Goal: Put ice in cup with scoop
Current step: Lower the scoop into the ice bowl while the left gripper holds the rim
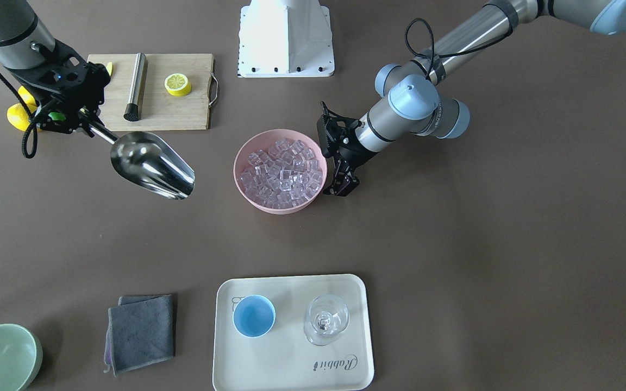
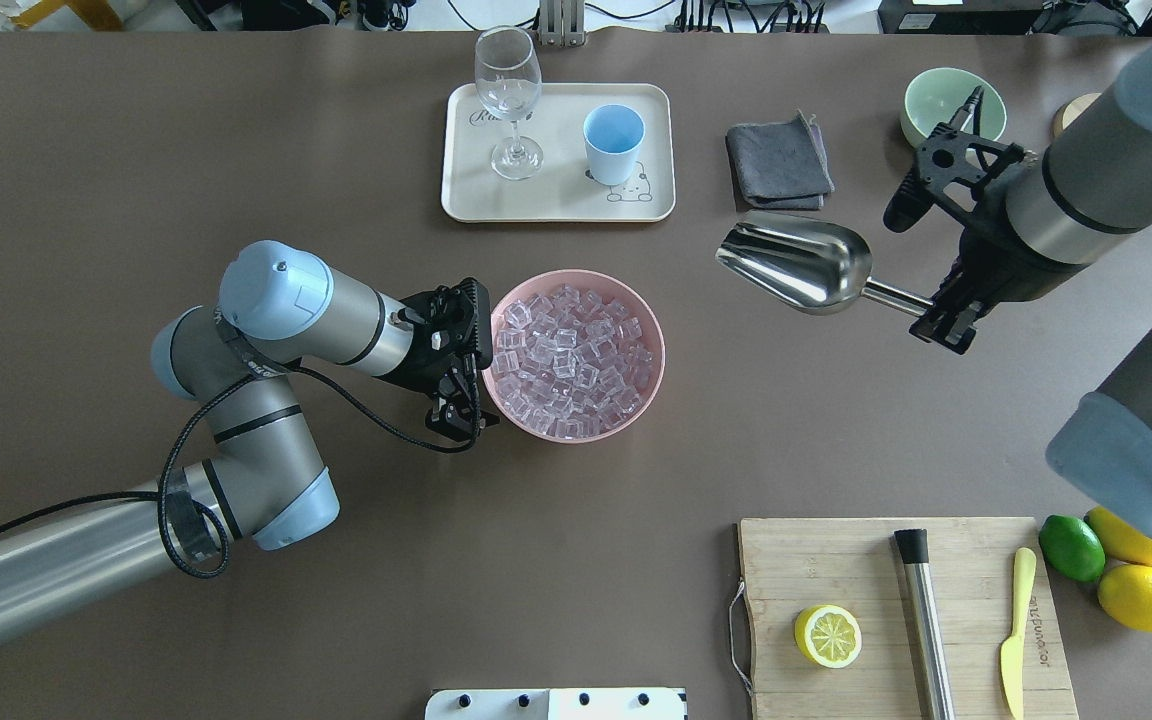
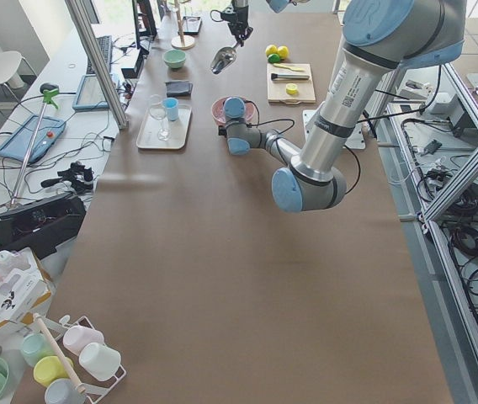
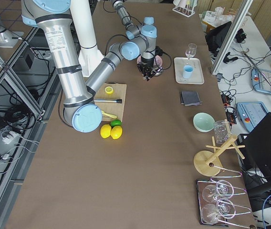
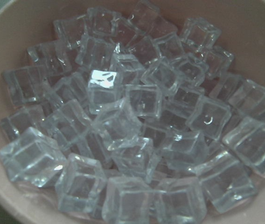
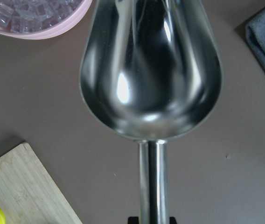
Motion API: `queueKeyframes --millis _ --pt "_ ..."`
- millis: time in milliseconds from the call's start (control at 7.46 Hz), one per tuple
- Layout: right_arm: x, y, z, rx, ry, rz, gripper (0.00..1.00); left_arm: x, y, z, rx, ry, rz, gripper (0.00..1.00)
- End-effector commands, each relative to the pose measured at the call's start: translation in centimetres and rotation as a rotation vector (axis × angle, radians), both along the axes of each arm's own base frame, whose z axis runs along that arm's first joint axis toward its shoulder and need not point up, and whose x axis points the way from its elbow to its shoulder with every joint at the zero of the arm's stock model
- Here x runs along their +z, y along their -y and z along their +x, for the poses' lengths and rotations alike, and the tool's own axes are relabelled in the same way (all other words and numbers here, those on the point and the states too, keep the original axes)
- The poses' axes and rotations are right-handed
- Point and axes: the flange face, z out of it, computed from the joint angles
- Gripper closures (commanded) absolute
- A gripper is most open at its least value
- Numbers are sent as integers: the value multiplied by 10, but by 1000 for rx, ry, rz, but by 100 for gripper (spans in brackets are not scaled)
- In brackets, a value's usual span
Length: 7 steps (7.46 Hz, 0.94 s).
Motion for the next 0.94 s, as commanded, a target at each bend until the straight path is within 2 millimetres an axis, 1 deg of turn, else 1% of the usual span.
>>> queueKeyframes --millis 0,134,268,402,536,670,804 --pt "-61 -14 -47 -68 -120 35 100 0 0 0 -9 -1 -24 2" --pt "-67 -14 -57 -112 -185 64 100 0 0 0 -9 -2 -20 2" --pt "-73 -21 -71 -140 -227 79 100 0 0 0 -7 -1 -20 2" --pt "-85 -21 -80 -180 -278 91 100 -1 -1 0 -6 -3 -17 2" --pt "-103 -19 -90 -229 -346 106 100 -1 -1 1 -5 -2 -19 2" --pt "-103 -20 -95 -250 -394 118 100 -2 -2 0 -5 -5 -16 2" --pt "-104 -17 -106 -276 -447 129 100 -2 -3 1 -4 -5 -17 2"
